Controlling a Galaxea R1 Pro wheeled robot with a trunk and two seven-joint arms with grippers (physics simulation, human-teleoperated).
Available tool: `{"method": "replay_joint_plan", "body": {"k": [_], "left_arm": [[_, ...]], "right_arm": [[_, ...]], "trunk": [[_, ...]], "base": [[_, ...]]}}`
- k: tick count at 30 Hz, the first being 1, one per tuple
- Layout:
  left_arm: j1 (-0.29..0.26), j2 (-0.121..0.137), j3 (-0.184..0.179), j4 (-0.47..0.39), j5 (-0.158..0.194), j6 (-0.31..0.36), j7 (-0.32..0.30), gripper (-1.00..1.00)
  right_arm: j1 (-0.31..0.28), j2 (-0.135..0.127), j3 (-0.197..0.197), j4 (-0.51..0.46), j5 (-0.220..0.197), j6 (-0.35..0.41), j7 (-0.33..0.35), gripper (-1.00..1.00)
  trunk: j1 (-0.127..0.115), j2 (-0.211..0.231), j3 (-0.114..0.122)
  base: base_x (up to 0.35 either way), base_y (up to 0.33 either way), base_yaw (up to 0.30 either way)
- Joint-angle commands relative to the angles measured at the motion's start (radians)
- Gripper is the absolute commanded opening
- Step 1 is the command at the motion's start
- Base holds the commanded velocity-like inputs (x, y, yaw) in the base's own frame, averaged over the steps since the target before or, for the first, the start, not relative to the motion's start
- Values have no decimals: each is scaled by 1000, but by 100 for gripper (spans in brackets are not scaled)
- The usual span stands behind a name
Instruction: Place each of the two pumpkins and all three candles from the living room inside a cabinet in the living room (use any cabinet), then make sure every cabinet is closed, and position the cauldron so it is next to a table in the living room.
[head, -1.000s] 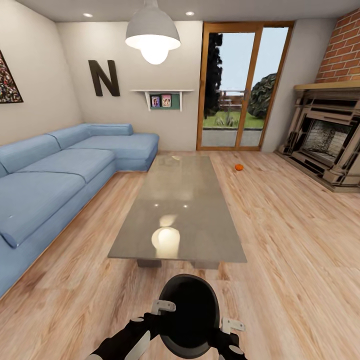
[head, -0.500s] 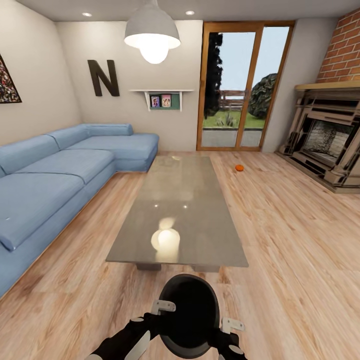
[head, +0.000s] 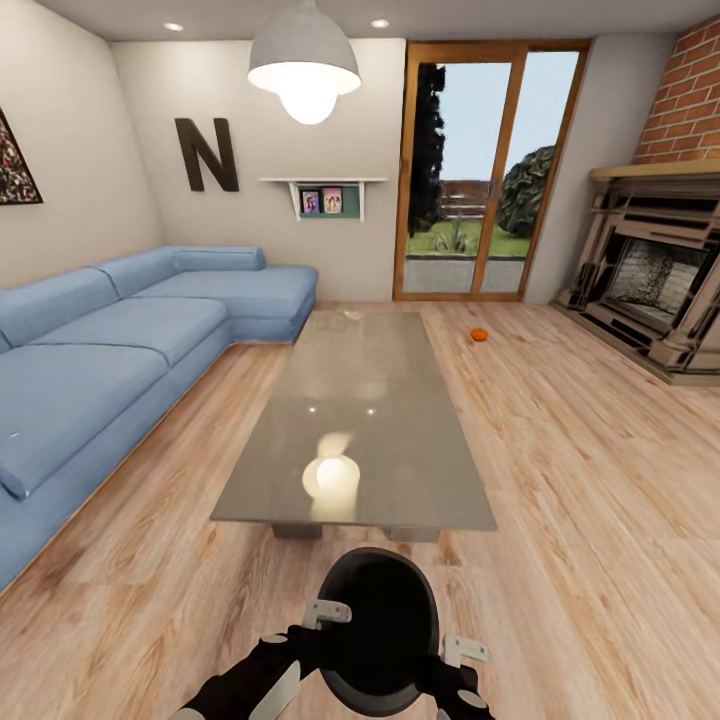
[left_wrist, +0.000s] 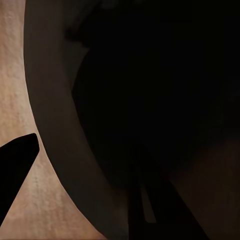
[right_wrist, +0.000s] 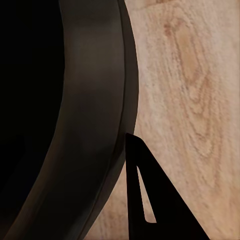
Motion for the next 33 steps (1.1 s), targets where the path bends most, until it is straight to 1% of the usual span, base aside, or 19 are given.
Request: {"method": "replay_joint_plan", "body": {"k": [1,33], "left_arm": [[-1,1,-5,-1,1,3,5,-100],[-1,1,-6,-1,1,3,4,-100]], "right_arm": [[-1,0,8,-15,-9,-4,1,-100],[-1,0,8,-15,-6,-4,1,-100]], "trunk": [[4,-8,-4],[126,-232,-104]], "base": [[0,0,0],[0,0,0]]}}
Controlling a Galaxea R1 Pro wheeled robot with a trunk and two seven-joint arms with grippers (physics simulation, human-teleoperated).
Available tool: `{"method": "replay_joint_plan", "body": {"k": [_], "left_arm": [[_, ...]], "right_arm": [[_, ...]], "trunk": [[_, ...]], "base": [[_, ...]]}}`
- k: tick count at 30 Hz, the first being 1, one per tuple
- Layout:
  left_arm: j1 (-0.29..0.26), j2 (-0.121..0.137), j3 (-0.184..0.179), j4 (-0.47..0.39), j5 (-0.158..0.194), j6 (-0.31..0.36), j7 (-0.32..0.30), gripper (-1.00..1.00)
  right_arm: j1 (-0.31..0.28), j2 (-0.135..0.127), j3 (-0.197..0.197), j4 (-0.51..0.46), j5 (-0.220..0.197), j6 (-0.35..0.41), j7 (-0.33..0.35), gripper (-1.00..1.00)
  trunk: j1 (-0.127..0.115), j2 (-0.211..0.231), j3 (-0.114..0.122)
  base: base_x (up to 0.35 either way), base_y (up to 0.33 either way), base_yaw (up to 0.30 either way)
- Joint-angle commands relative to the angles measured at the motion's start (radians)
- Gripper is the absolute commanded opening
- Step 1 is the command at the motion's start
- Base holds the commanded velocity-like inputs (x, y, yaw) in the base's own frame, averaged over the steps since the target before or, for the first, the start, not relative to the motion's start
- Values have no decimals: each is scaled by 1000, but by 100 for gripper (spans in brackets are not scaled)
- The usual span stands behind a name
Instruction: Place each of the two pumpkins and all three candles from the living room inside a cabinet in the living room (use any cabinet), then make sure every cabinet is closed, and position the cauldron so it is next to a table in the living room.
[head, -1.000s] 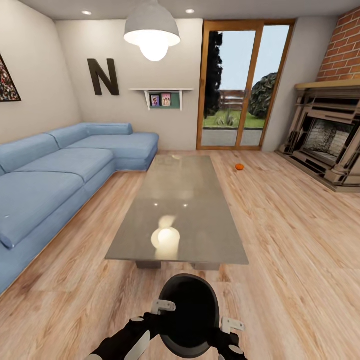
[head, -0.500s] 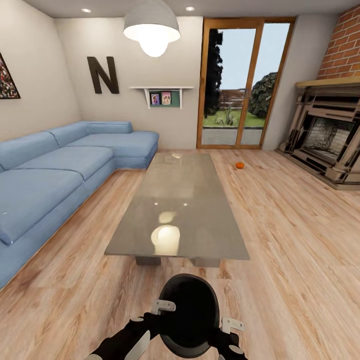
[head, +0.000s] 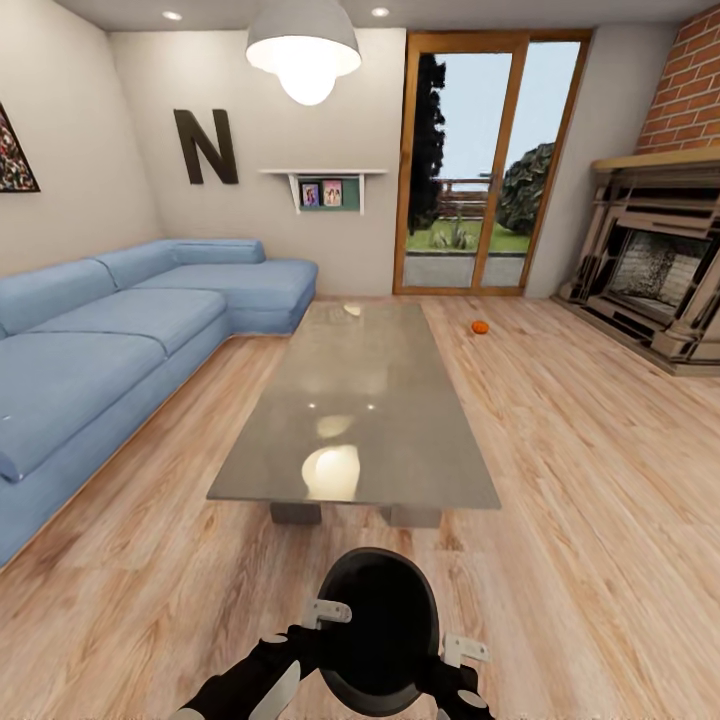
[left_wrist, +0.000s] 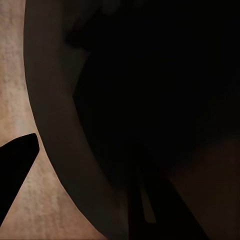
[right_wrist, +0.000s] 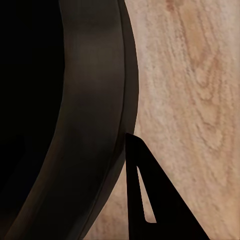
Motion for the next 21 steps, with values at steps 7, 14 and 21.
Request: {"method": "replay_joint_plan", "body": {"k": [7,14,21], "left_arm": [[-1,1,-6,-2,2,3,5,-100],[-1,1,-5,-4,2,3,5,-100],[-1,1,-4,-4,2,3,5,-100]], "right_arm": [[-2,0,10,-14,-9,-4,1,-100],[-2,0,10,-14,-10,-4,1,-100],[-1,0,10,-14,-10,-4,1,-100]], "trunk": [[19,-36,-17],[19,-36,-17],[19,-36,-17]], "base": [[0,0,0],[0,0,0],[0,0,0]]}}
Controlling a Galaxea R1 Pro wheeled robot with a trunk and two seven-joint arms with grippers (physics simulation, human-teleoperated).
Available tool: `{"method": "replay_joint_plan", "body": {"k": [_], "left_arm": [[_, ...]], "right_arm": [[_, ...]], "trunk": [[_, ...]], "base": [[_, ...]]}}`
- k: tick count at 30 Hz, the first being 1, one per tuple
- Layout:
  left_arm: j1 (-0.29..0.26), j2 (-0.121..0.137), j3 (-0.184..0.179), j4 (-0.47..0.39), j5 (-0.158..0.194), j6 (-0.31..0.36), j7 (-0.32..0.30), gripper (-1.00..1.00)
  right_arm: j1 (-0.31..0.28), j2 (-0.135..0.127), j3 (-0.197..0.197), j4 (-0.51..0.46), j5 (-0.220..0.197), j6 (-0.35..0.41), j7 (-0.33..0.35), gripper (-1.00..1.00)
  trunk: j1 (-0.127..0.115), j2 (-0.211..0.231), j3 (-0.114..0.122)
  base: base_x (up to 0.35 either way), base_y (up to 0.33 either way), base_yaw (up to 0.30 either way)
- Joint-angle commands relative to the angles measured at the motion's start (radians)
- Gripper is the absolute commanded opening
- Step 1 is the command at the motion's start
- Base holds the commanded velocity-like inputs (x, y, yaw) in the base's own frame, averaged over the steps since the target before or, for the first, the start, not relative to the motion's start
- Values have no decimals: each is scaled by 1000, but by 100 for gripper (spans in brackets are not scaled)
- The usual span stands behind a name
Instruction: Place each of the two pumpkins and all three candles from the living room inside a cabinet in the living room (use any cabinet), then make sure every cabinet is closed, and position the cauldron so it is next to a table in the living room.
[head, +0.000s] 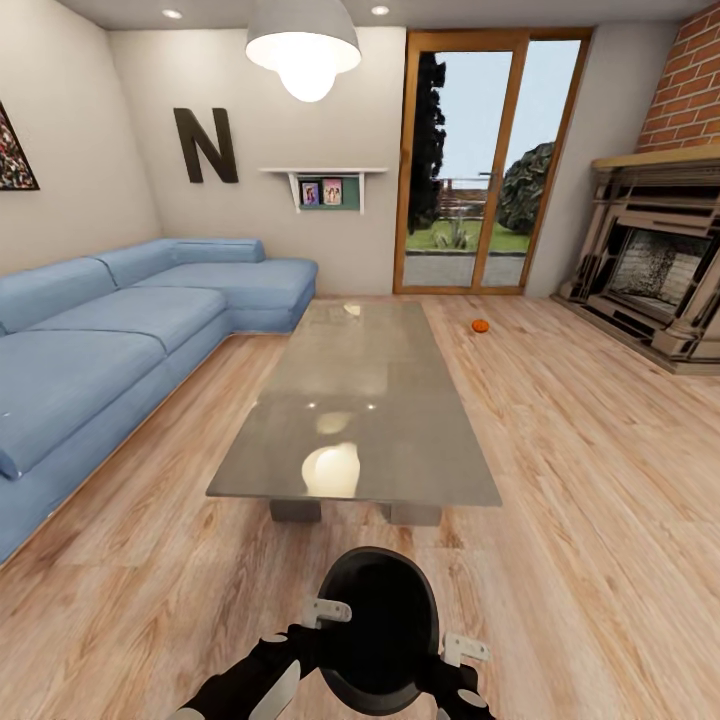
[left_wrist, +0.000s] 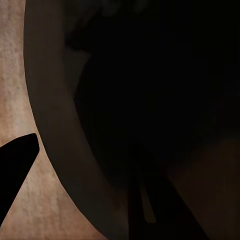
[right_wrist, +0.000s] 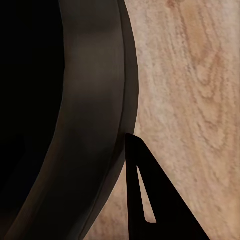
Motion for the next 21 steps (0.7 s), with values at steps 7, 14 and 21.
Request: {"method": "replay_joint_plan", "body": {"k": [7,14,21], "left_arm": [[-1,1,-7,-1,4,3,5,-100],[-1,1,-8,0,4,3,5,-100],[-1,1,-6,0,4,3,5,-100]], "right_arm": [[-1,0,9,-11,-10,-3,2,-100],[-2,0,9,-11,-10,-3,2,-100],[-1,0,9,-11,-10,-3,2,-100]], "trunk": [[0,0,-1],[0,0,-1],[0,0,-1]], "base": [[56,0,0],[115,0,0],[133,0,0]]}}
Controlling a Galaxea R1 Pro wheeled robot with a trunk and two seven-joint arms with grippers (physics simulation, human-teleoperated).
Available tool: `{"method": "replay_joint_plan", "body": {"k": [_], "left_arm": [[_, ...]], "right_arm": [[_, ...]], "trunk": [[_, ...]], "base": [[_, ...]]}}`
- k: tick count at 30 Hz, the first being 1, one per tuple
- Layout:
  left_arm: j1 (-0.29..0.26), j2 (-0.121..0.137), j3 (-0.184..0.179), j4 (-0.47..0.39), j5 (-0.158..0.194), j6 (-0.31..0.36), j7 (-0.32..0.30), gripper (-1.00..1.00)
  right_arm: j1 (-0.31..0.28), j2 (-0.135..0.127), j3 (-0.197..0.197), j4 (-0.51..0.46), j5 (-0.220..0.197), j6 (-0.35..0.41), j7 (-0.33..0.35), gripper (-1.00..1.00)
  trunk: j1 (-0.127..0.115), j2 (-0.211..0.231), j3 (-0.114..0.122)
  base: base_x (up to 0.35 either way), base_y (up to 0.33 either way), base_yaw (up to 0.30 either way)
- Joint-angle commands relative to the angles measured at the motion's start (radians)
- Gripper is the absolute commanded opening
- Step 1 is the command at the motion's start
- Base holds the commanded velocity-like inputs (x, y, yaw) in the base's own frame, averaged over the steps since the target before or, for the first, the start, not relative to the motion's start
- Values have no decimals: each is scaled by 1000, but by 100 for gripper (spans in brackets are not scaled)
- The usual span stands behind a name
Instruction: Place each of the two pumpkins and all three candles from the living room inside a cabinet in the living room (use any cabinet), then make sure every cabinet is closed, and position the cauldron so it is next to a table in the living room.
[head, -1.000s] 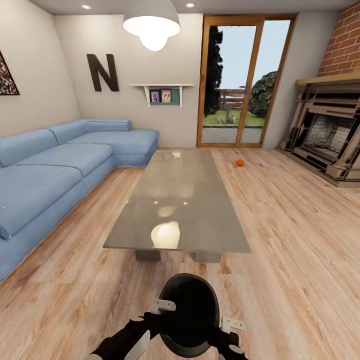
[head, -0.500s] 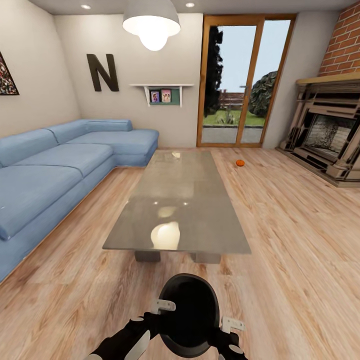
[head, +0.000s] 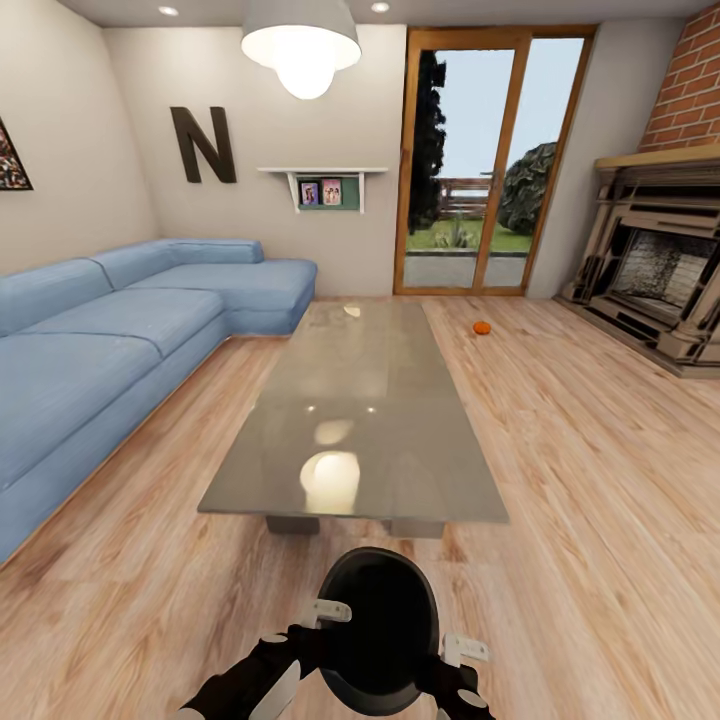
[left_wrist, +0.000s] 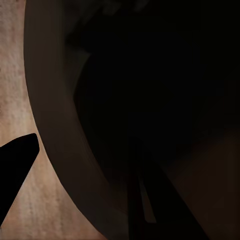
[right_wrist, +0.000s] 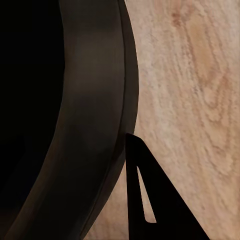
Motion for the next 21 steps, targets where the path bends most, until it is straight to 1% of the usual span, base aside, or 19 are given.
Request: {"method": "replay_joint_plan", "body": {"k": [1,6,16,21], "left_arm": [[-1,1,-5,-1,2,3,5,-100],[-1,1,-5,-1,2,3,5,-100],[-1,1,-4,-4,2,3,5,-100],[-1,1,-4,-4,2,3,5,-100]], "right_arm": [[-1,0,9,-12,-9,-4,2,-100],[-2,0,9,-12,-9,-4,2,-100],[-2,0,9,-12,-9,-4,2,-100],[-2,0,9,-12,-9,-4,2,-100]], "trunk": [[0,0,-1],[0,0,-1],[0,0,-1],[19,-35,-16]], "base": [[132,0,0],[93,0,0],[7,0,0],[0,0,0]]}}
